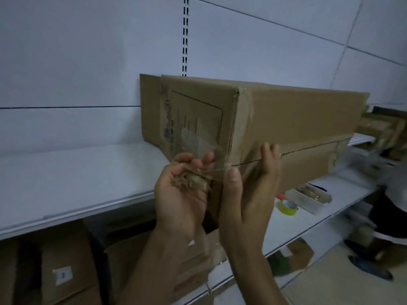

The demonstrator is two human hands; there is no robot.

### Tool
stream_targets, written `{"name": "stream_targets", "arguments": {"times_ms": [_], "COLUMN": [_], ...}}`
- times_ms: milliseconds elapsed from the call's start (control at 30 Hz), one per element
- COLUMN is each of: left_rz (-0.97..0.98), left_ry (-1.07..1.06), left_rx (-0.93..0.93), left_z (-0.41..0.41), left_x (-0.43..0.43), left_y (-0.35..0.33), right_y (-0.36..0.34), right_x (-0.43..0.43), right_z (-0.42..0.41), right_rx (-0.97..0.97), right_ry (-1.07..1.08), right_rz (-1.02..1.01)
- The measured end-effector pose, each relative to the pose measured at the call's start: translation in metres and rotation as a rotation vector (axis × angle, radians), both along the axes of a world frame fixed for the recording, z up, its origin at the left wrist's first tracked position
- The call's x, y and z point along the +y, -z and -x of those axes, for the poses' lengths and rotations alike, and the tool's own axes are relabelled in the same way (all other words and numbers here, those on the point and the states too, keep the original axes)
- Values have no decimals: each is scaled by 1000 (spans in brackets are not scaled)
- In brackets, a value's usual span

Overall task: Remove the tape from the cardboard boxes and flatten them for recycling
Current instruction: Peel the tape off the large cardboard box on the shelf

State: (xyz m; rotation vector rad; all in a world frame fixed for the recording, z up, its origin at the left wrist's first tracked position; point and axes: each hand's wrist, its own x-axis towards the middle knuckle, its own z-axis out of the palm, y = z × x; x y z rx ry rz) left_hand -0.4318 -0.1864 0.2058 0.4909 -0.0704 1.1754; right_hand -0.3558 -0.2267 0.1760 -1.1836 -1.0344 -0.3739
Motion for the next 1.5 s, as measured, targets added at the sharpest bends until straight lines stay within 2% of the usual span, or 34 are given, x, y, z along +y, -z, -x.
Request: {"name": "stream_targets", "arguments": {"times_ms": [133,233,333,500,567,700,933,1100,1200,1300,1500], "left_rz": [-6,-3,50,72,38,-76,-222,-173,-24,106,148], "left_ry": [166,206,83,-76,-67,120,28,180,296,225,227], "left_rx": [-15,9,26,27,110,421,641,641,519,347,124], "left_z": [6,21,54,88,87,87,94,103,101,104,97], "left_x": [13,36,74,98,92,76,68,49,24,23,22], "left_y": [-1,-6,-12,-12,-7,8,10,31,49,59,62], "right_y": [14,18,17,23,24,25,30,30,24,12,13], "right_x": [7,7,10,18,20,25,31,35,41,44,8], "right_z": [9,-6,-11,-10,-9,-6,-7,-11,-10,-2,2], "right_rx": [-139,-279,-287,-242,-237,-235,-227,-238,-228,-164,78], "right_ry": [42,147,248,265,268,265,280,264,249,182,-4], "right_rz": [83,209,270,245,242,241,227,217,242,285,38]}}
